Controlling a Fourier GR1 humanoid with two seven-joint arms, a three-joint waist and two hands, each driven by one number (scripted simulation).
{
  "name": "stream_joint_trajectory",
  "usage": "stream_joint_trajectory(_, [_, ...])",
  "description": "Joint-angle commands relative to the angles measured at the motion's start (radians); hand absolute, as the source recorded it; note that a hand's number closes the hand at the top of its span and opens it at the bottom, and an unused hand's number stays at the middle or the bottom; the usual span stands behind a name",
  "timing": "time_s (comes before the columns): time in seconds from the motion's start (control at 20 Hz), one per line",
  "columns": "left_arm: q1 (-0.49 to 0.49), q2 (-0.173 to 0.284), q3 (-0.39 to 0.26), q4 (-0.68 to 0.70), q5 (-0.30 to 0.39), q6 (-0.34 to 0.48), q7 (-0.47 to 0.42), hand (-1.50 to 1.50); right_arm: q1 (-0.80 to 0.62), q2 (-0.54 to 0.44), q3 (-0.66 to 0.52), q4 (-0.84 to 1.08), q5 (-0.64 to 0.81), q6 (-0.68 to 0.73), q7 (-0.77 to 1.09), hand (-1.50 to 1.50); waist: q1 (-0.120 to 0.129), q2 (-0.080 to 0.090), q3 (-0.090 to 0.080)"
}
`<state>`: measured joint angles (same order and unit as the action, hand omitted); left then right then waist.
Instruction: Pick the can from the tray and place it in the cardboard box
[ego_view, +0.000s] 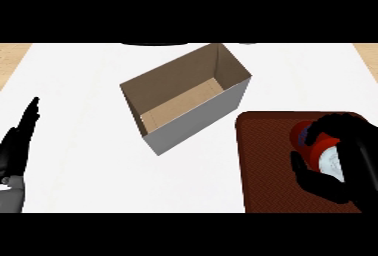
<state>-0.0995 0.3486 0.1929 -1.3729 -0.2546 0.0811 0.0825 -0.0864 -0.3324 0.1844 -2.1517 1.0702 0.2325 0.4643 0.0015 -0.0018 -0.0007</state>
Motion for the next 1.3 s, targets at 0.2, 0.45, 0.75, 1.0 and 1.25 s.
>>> stream_joint_trajectory(0.2, [0.012, 0.02, 0.036, 0.031, 0.013, -0.029, -0.056, 0.0, -0.192, 0.151, 0.106, 0.008, -0.009, 0.082, 0.08, 1.5, 0.004, 0.002, 0.0])
stream_joint_trajectory(0.45, [-0.025, 0.017, 0.019, 0.002, 0.017, -0.055, 0.015, 0.0, -0.443, 0.291, 0.036, 0.227, -0.074, 0.065, 0.134, 1.5, 0.013, 0.003, 0.001])
stream_joint_trajectory(0.75, [-0.056, -0.024, 0.0, 0.067, -0.024, -0.005, -0.021, 0.0, -0.648, 0.33, 0.048, 0.487, -0.135, -0.11, 0.227, 1.5, 0.011, 0.005, 0.0])
stream_joint_trajectory(1.0, [-0.056, -0.047, -0.016, 0.038, -0.032, 0.005, 0.004, 0.0, -0.837, 0.332, -0.052, 0.791, -0.233, -0.227, 0.193, 1.5, 0.022, 0.007, 0.0])
stream_joint_trajectory(1.25, [-0.051, -0.003, 0.002, 0.017, -0.014, -0.045, 0.017, 0.0, -0.987, 0.332, -0.034, 1.103, -0.29, -0.362, 0.171, 1.5, 0.039, 0.01, 0.0])
